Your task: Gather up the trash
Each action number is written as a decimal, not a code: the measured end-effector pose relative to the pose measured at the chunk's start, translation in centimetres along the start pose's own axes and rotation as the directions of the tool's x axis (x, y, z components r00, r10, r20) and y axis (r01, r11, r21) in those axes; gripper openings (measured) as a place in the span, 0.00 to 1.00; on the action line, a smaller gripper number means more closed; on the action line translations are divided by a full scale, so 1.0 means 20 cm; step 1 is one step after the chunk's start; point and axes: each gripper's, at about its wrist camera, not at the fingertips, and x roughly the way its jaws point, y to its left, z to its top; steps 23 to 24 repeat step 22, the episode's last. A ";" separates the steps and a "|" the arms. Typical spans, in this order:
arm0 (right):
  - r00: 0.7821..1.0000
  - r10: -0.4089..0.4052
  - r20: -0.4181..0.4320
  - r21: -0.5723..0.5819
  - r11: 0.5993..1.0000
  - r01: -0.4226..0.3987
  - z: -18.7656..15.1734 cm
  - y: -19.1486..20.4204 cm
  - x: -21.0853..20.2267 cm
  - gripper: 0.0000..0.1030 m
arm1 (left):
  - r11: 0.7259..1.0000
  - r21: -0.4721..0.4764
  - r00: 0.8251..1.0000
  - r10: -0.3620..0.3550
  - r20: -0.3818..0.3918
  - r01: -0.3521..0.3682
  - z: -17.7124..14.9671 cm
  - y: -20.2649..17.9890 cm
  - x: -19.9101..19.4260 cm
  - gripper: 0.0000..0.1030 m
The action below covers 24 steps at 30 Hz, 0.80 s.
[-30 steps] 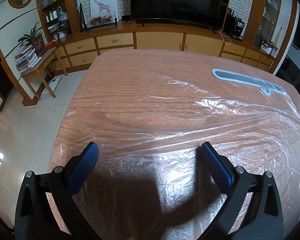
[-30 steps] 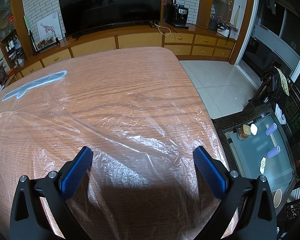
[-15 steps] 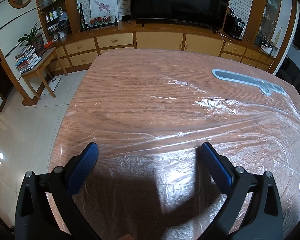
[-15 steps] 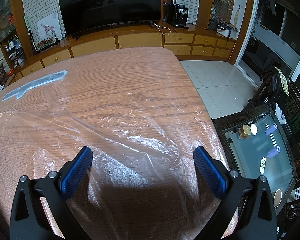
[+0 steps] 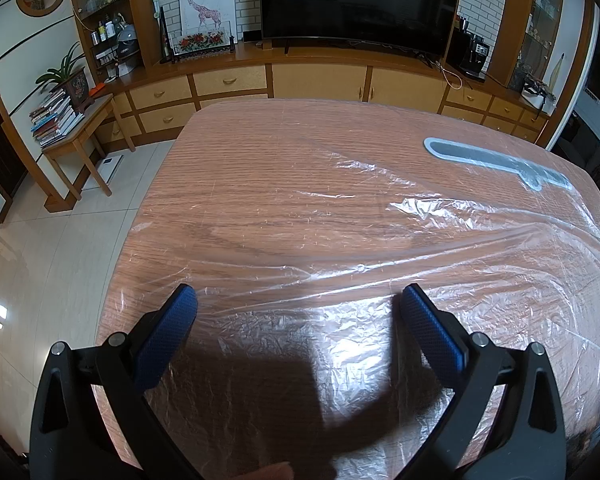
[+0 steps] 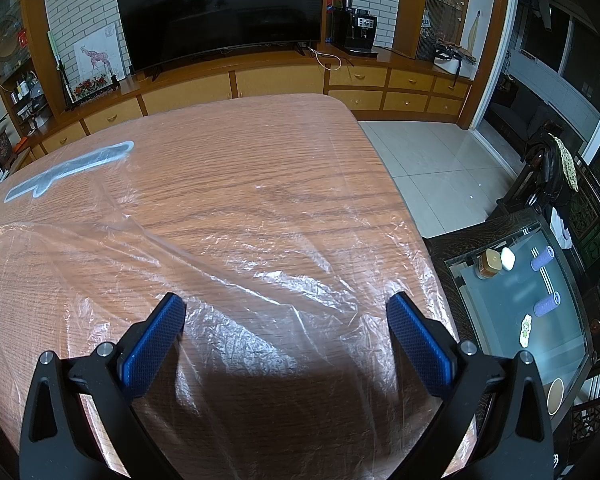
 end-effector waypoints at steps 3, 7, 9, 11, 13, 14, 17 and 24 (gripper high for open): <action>1.000 0.000 0.000 0.000 1.000 0.000 0.00 0.00 0.00 0.97 | 1.000 0.000 1.000 0.000 0.000 0.000 0.00 0.00 0.00 0.99; 1.000 0.000 0.000 0.000 1.000 0.000 0.00 0.00 0.00 0.97 | 1.000 0.000 1.000 0.000 0.000 0.000 0.00 0.00 0.00 0.99; 1.000 0.000 0.000 0.000 1.000 0.000 0.00 0.00 0.00 0.97 | 1.000 0.000 1.000 0.000 0.000 0.000 0.00 0.00 0.00 0.99; 1.000 0.000 0.000 0.000 1.000 0.000 0.00 0.00 0.00 0.96 | 1.000 0.001 1.000 0.001 0.000 -0.001 0.00 0.00 0.00 0.99; 1.000 0.000 0.000 0.000 1.000 0.000 0.00 0.00 0.00 0.97 | 1.000 -0.001 1.000 0.000 0.000 0.000 0.00 0.00 0.00 0.99; 1.000 0.000 0.000 0.000 1.000 0.000 0.00 0.00 0.00 0.97 | 1.000 -0.001 1.000 0.000 0.000 0.000 0.00 0.00 0.00 0.99; 1.000 0.000 0.000 0.000 1.000 0.000 0.00 0.00 0.00 0.96 | 1.000 0.000 1.000 0.001 0.000 -0.001 0.00 0.00 0.00 0.99; 1.000 0.000 0.000 0.000 1.000 0.000 0.00 0.00 0.00 0.97 | 1.000 0.000 1.000 0.000 0.000 0.000 0.00 0.01 0.00 0.99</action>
